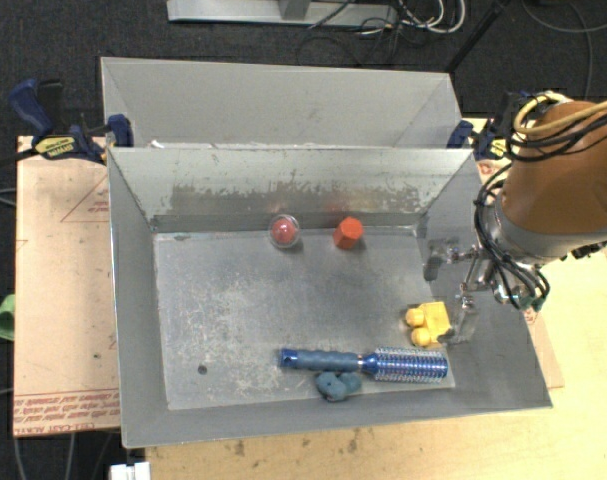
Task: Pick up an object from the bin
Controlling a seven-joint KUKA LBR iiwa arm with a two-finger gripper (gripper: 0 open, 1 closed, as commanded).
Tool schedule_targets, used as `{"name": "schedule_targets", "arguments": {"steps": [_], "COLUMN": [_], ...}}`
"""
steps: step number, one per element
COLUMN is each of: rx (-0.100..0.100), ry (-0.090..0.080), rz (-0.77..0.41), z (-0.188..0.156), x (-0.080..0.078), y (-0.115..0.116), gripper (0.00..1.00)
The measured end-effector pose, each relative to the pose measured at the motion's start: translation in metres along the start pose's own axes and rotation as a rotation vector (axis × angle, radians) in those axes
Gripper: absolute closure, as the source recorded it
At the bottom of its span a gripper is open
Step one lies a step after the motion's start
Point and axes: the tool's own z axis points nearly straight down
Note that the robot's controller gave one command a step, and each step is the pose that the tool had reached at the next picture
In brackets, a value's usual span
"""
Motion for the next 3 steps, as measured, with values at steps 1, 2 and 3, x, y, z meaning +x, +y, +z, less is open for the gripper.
{"name": "schedule_targets", "arguments": {"steps": [1,2,3], "rx": [0.0,0.001,0.005], "ry": [-0.007,-0.007,-0.017], "rz": [-0.213,-0.216,-0.232], "z": [0.134,0.132,-0.022], "x": [0.02,0.02,0.003], "y": [0.011,0.011,0.007], "gripper": [0.0,1.0,1.0]}}
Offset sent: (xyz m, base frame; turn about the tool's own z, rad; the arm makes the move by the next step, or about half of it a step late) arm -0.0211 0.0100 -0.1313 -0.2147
